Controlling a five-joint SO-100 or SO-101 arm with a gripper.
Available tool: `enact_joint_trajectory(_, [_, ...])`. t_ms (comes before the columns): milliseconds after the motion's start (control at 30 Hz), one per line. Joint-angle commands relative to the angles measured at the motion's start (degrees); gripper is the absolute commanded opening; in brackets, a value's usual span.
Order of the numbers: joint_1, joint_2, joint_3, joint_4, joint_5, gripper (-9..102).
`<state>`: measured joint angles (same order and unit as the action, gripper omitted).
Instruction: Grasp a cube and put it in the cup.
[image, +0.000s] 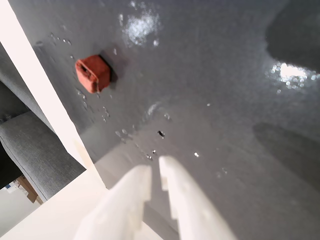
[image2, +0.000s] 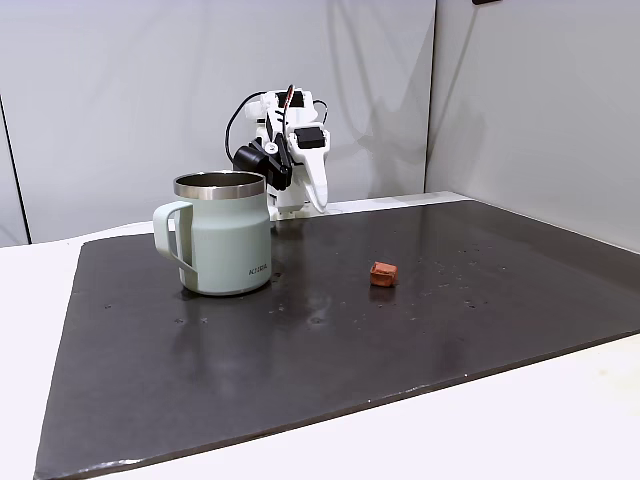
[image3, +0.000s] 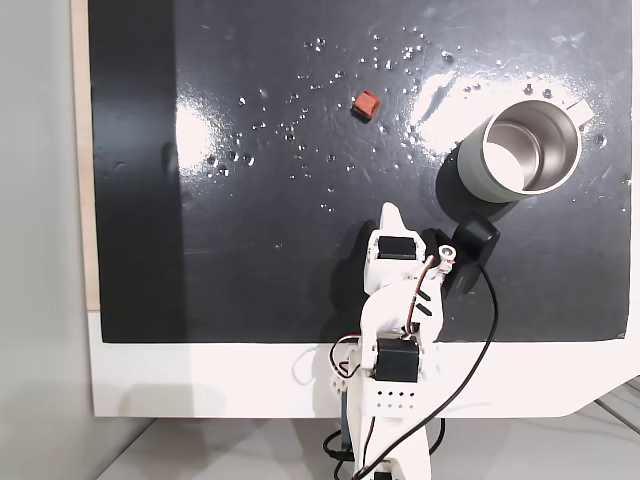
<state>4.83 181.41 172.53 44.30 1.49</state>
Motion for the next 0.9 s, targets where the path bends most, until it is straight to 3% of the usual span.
enact_joint_trajectory(0, [-4.7, 0.6, -0.4, -1.8, -5.1, 0])
enact_joint_trajectory(867, [-7.1, -2.9, -7.3, -0.4, -6.8, 0])
